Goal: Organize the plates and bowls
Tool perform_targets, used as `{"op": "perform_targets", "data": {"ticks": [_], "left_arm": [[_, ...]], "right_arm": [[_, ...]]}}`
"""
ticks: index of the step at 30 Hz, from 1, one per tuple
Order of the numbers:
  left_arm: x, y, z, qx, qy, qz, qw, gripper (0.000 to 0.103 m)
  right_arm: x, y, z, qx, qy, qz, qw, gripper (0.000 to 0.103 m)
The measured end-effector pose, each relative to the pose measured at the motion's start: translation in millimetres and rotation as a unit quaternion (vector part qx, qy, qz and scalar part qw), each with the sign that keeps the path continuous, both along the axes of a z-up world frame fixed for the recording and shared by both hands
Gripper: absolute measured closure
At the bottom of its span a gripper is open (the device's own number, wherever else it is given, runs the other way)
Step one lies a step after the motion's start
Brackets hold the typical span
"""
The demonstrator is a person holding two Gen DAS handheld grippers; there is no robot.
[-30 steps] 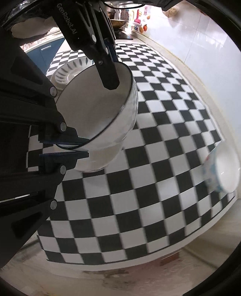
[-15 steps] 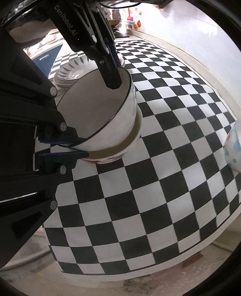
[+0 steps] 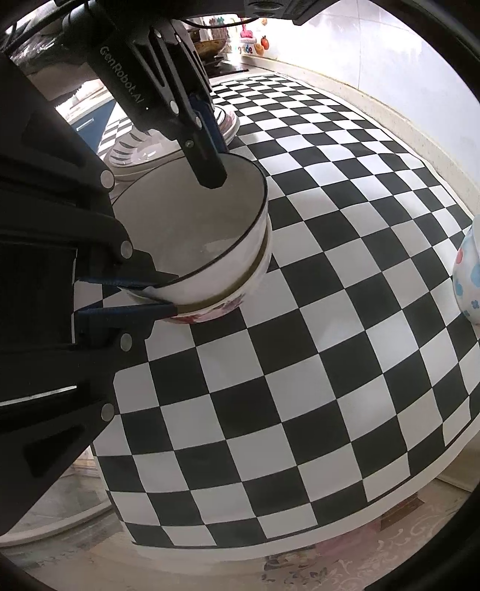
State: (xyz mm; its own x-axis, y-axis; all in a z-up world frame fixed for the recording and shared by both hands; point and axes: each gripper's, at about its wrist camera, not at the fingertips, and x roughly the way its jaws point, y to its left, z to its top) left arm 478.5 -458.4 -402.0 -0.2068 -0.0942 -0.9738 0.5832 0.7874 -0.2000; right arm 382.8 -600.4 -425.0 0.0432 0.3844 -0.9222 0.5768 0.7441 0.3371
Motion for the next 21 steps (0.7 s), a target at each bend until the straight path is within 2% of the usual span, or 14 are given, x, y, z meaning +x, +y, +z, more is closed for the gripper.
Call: {"op": "perform_targets", "data": {"ticks": [4,13,21], "left_arm": [[-2,2,-1,-0.003,0.007,0.004,1.0,0.081],[-2,5,9,-0.008,-0.003,0.007,0.9999,0.081],[9,0,54,-0.032,-0.074,0.015,0.9966,0.081]], "right_arm": [[5,6,1,-0.025,0.004,0.013,1.0,0.091],[7,5,3,-0.032,0.007,0.022,0.999,0.091],[10,-13,32,-0.058,-0.021,0.016,0.998,0.091]]}}
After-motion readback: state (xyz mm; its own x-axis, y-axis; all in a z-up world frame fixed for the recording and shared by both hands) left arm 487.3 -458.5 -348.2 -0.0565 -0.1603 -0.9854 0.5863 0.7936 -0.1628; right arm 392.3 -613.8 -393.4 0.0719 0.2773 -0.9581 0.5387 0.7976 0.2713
